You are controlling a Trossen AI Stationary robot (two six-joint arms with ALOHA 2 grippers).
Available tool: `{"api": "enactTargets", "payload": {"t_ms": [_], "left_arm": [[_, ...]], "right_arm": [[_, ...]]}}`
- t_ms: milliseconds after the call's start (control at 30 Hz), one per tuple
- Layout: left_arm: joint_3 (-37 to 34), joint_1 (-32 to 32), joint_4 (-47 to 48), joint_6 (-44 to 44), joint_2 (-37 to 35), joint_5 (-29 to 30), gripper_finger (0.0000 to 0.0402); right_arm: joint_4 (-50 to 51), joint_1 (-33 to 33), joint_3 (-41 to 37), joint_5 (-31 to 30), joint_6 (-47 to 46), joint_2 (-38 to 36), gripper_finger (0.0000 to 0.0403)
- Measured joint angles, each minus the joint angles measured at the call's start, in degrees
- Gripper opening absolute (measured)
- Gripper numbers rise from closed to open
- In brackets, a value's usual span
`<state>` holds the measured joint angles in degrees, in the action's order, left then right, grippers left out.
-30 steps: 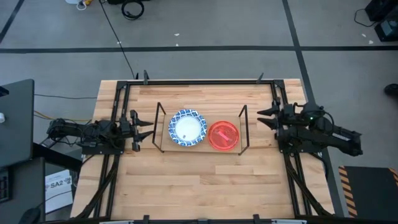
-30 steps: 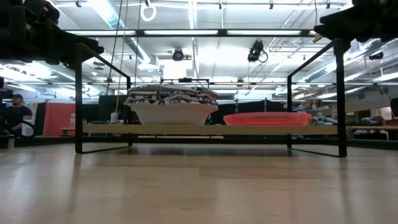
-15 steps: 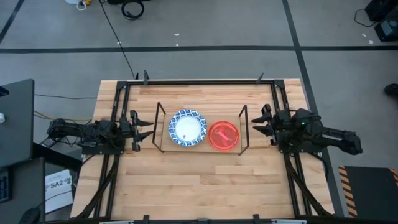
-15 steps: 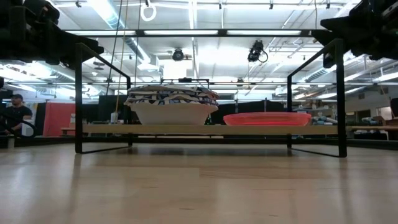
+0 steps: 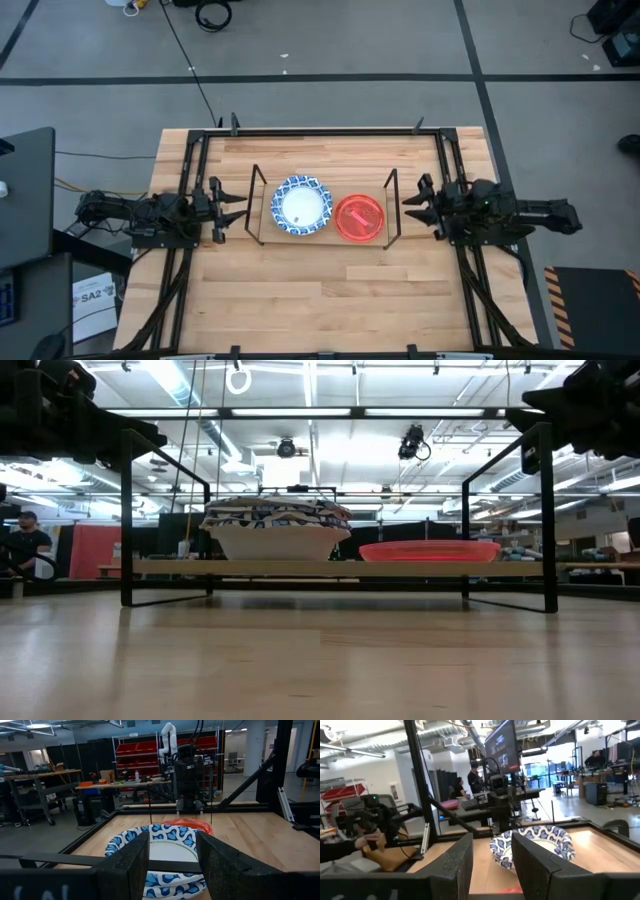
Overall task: Place and stack plates onto a shelf
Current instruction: Return to Home Position
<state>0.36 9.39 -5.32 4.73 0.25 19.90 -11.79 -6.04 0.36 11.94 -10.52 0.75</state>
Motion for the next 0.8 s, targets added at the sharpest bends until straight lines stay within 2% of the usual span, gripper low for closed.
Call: {"api": "enactTargets", "payload": {"t_ms": [367, 800], "left_arm": [[0.0, 0.0, 0.0, -0.1, 0.0, 0.0, 0.0169], [0.0, 0.0, 0.0, 0.5, 0.0, 0.0, 0.0169]], "right_arm": [[6.6, 9.7, 0.0, -13.7, 2.0, 0.0, 0.014], [10.4, 10.9, 0.0, -13.6, 10.2, 0.1, 0.014]]}}
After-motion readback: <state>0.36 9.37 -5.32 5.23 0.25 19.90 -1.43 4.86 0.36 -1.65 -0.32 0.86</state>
